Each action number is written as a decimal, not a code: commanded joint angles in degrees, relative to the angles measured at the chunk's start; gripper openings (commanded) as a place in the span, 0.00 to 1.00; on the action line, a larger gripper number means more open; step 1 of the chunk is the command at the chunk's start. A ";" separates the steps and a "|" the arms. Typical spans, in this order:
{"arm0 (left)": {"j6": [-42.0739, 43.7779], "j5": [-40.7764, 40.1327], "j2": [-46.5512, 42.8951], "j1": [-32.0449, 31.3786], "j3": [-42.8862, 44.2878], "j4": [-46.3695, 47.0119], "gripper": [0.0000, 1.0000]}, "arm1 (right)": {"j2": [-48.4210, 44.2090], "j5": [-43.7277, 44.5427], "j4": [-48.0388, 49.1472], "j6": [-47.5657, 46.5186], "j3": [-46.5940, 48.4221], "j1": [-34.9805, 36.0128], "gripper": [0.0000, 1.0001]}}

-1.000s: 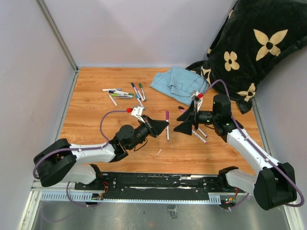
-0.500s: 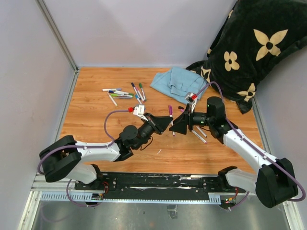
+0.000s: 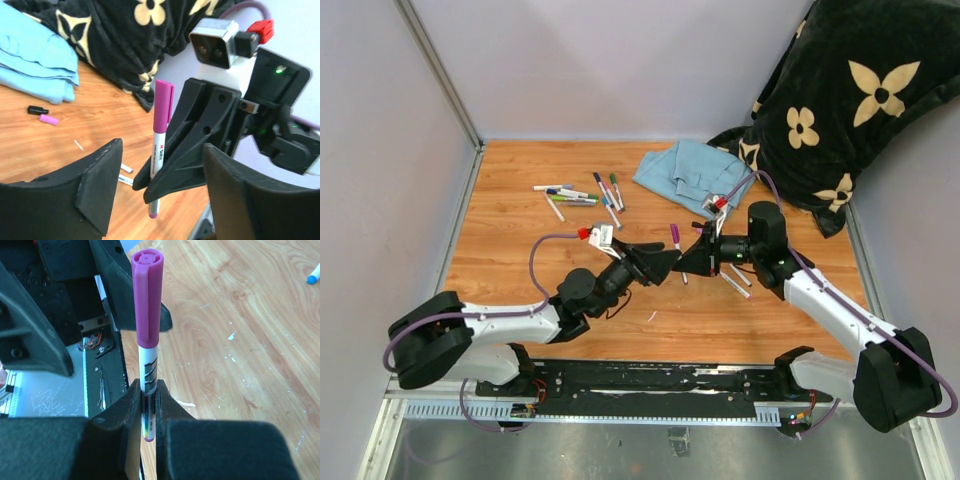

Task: Open the pen caps
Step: Pick up the pen from the center of the board, then open the pen cap from the pen.

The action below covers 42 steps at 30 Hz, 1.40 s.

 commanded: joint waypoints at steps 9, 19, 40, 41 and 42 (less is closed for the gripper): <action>-1.66 31.06 -10.35 11.14 -2.45 -1.38 0.96 | -0.10 -15.79 -11.91 -17.65 6.13 -1.71 0.01; 0.61 28.69 -11.61 11.32 -4.81 -0.42 0.99 | 0.67 -15.17 -16.76 -22.88 7.08 -2.32 0.02; 4.15 23.59 -4.30 11.31 -1.78 5.31 0.91 | 1.89 -15.31 -18.43 -24.55 7.54 -2.41 0.02; 4.01 23.50 -3.68 11.31 -0.99 5.30 0.90 | 1.94 -15.36 -18.43 -24.55 7.55 -2.41 0.02; 3.84 23.51 -2.99 11.31 -0.47 5.29 0.88 | 1.97 -15.26 -18.47 -24.55 7.53 -2.41 0.02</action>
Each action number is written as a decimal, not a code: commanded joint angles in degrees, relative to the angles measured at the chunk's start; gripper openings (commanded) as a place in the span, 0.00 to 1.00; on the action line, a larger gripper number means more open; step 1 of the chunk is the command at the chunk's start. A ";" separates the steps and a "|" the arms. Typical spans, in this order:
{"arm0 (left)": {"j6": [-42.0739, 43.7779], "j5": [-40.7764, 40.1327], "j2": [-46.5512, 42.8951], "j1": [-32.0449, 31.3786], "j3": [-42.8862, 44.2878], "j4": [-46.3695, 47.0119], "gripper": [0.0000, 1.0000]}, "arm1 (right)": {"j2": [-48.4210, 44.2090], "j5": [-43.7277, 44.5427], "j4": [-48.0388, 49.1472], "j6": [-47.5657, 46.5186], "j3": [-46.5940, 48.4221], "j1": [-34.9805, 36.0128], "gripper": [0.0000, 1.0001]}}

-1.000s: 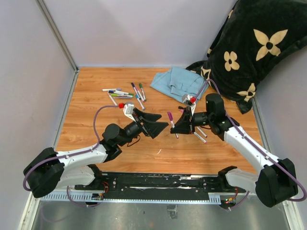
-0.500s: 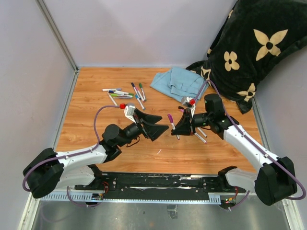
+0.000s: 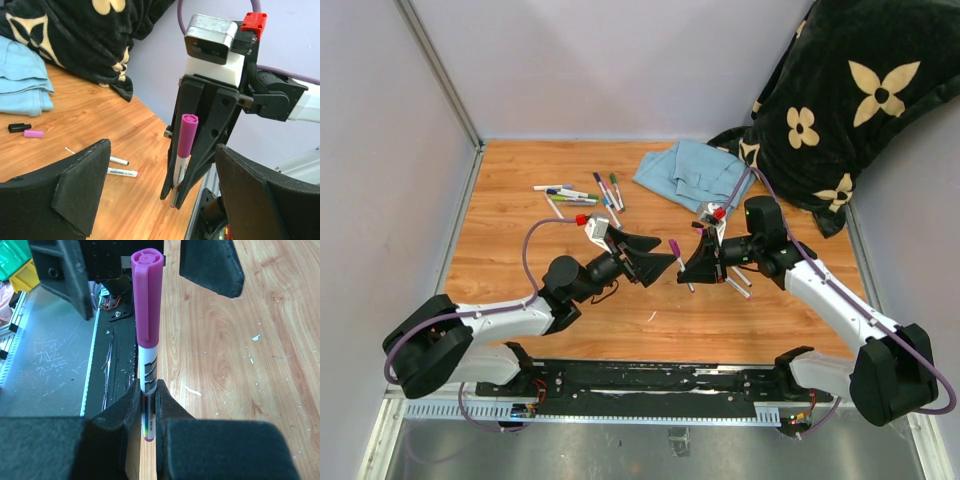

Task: Open the pen caps
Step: Open the pen cap from the pen.

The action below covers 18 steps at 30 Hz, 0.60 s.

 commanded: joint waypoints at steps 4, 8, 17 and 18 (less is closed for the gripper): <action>-0.07 -0.28 4.75 0.34 5.32 2.51 0.75 | 0.13 -1.17 -0.65 -1.12 1.74 -0.88 0.03; -1.53 1.54 7.36 0.34 6.45 4.41 0.60 | 0.16 -1.15 -0.64 -1.14 1.83 -0.88 0.03; -1.35 5.26 9.23 0.34 6.55 10.95 0.01 | 0.45 -1.73 -0.68 -1.14 1.83 -0.87 0.01; -0.93 5.11 8.79 0.41 6.46 11.27 0.00 | 0.61 -1.76 -0.78 -1.27 1.87 -0.86 0.01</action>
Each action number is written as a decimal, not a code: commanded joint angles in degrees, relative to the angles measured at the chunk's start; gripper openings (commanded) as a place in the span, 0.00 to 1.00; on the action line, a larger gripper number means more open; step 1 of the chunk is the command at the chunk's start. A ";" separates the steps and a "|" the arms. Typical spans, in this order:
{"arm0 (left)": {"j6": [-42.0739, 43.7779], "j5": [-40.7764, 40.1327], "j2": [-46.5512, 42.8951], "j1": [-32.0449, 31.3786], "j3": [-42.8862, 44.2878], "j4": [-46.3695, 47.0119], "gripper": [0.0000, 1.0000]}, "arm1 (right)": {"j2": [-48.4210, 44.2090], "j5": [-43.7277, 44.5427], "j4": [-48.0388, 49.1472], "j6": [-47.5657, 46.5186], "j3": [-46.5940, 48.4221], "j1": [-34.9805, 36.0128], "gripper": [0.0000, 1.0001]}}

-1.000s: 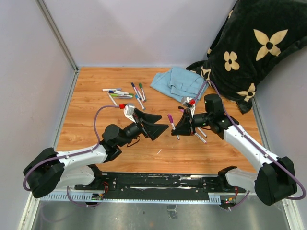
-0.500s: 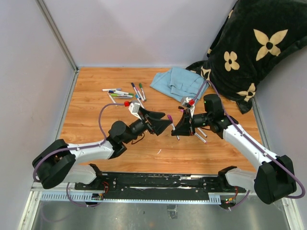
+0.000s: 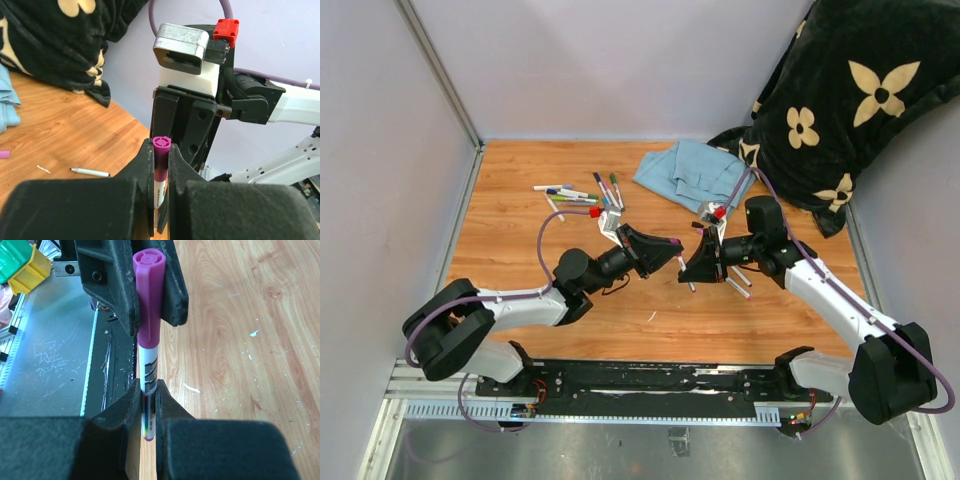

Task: Open the pen caps
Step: Open the pen cap from the pen.

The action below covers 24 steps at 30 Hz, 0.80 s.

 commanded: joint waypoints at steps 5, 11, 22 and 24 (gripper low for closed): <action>3.53 -3.10 -5.19 4.91 2.12 1.21 0.00 | 0.85 -2.75 -0.38 -2.14 1.60 -0.40 0.01; -5.17 -10.45 -7.30 17.42 4.96 2.17 0.00 | 0.59 -4.41 2.28 -1.27 0.13 0.69 0.01; -8.13 -8.92 -10.63 20.60 0.55 -4.35 0.00 | 2.79 29.03 -23.76 -24.79 8.14 -0.43 0.01; -8.96 -9.15 -13.41 20.60 -3.57 -8.46 0.00 | 4.35 38.62 -26.94 -26.44 8.33 -1.56 0.02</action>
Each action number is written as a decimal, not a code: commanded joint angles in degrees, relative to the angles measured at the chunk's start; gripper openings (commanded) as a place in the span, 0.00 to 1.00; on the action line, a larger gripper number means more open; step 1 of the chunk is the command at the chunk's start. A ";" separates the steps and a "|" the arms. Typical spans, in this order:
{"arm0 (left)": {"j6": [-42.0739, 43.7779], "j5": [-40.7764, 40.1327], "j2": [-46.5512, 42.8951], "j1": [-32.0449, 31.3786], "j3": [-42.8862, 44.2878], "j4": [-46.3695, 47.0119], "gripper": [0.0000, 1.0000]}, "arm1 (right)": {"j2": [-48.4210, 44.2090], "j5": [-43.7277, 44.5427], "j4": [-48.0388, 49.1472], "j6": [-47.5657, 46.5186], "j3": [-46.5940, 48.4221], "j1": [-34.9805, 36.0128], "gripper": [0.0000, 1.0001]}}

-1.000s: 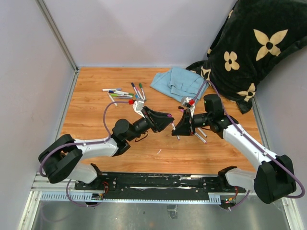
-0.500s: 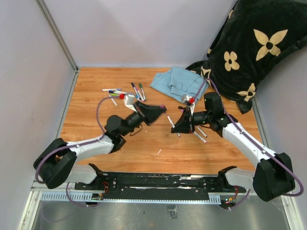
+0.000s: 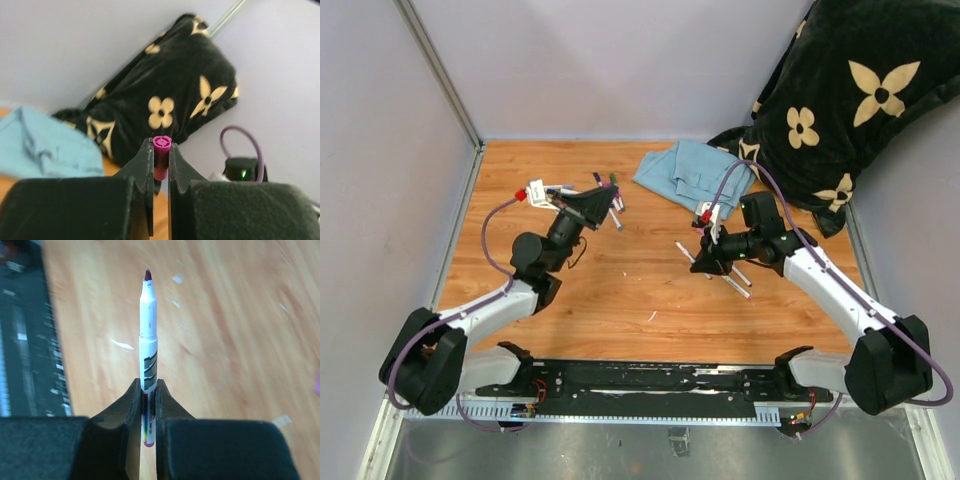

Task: Open the pen caps
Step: Open the pen cap from the pen, then place the pen at the center of the board.

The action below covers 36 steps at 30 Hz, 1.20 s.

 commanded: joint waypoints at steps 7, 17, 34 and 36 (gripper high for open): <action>-9.47 -1.21 -12.55 0.32 -17.27 -17.42 0.00 | 11.55 30.03 -21.99 -9.84 3.44 -2.70 0.03; -13.33 -0.22 -19.69 0.32 -24.61 -18.90 0.00 | 23.99 40.95 -24.43 -2.74 6.50 -2.68 0.04; -15.24 2.18 -22.39 0.32 -27.02 -18.88 0.00 | 27.05 41.22 -25.32 -1.98 7.31 -2.55 0.23; -15.46 2.43 -22.55 0.32 -27.21 -18.88 0.00 | 26.97 41.05 -25.39 -2.06 7.35 -2.59 0.24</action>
